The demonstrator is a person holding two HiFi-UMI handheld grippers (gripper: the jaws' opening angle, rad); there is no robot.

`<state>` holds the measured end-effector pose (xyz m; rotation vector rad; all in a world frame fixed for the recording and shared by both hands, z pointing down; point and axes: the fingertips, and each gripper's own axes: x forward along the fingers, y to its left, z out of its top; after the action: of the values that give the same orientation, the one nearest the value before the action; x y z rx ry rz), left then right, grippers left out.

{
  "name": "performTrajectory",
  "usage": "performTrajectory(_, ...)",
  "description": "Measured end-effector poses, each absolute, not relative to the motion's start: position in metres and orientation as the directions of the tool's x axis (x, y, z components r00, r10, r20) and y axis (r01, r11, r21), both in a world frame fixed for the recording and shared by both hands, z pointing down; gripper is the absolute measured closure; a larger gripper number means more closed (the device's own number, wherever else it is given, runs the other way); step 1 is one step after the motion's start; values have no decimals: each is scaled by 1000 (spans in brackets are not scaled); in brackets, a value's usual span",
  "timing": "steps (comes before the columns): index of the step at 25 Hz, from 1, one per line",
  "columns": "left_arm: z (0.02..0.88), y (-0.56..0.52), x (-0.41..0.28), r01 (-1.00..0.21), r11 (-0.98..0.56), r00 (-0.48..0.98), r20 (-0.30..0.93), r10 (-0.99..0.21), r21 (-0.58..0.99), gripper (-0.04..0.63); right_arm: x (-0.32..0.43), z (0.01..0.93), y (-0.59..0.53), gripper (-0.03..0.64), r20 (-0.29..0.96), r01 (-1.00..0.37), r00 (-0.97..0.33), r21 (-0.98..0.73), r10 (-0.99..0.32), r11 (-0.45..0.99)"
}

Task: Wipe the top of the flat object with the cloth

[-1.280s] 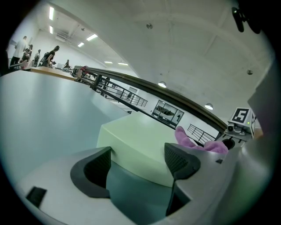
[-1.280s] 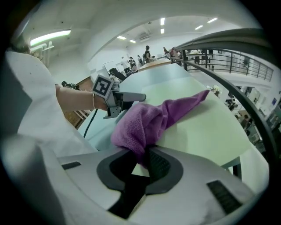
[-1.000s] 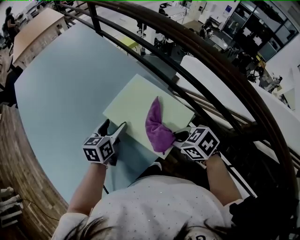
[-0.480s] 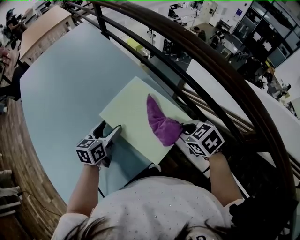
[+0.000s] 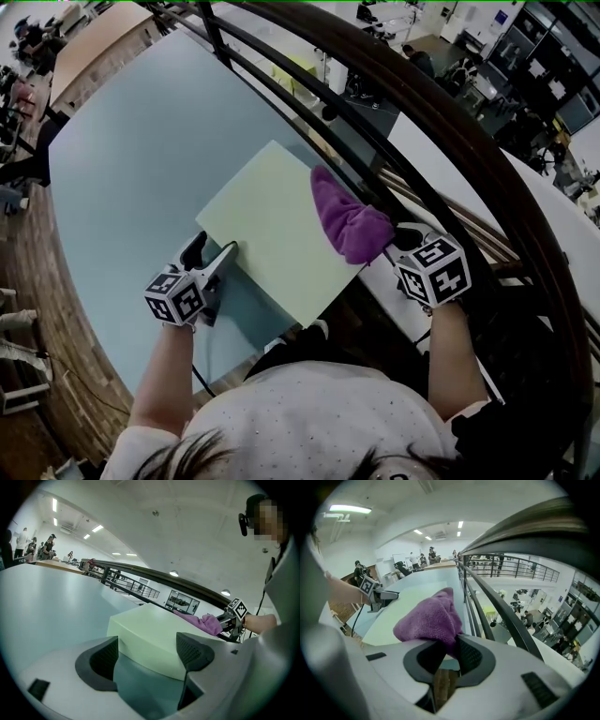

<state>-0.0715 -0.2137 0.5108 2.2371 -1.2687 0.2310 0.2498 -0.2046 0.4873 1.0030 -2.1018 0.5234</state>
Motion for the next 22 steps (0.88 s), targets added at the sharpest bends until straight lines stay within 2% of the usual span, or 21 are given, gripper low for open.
performTrajectory(2,513,-207,-69,-835,-395,536,400,-743,383,215,261,486,-203,563,745,-819,-387,-7,-543,574)
performTrajectory(4,516,-201,-67,-827,-389,544,405,-735,405,215,265,465,-205,565,678,-845,-384,14,-627,534)
performTrajectory(6,515,-208,-73,-807,-376,566,413,-714,456,227,254,435,-215,565,563,-858,-463,-92,-684,505)
performTrajectory(7,511,-215,-79,-798,-364,570,403,-716,481,260,248,423,-223,565,501,-854,-504,-170,-703,491)
performTrajectory(9,491,-225,-88,-777,-359,569,332,-753,517,421,239,405,-231,565,402,-834,-551,-289,-731,470)
performTrajectory(11,459,-217,-83,-752,-395,581,246,-776,528,561,238,389,-223,566,353,-826,-559,-319,-750,465)
performTrajectory(12,442,-212,-78,-754,-414,579,221,-784,510,594,237,378,-218,566,337,-827,-557,-308,-759,470)
performTrajectory(15,397,-206,-64,-802,-402,527,207,-824,441,594,222,337,-202,566,276,-826,-561,-245,-780,508)
performTrajectory(18,359,-188,-54,-780,-375,511,164,-844,501,594,194,296,-181,566,202,-826,-562,-186,-802,532)
performTrajectory(22,300,-171,-38,-738,-485,565,35,-825,470,594,166,243,-164,566,74,-835,-548,-105,-833,540)
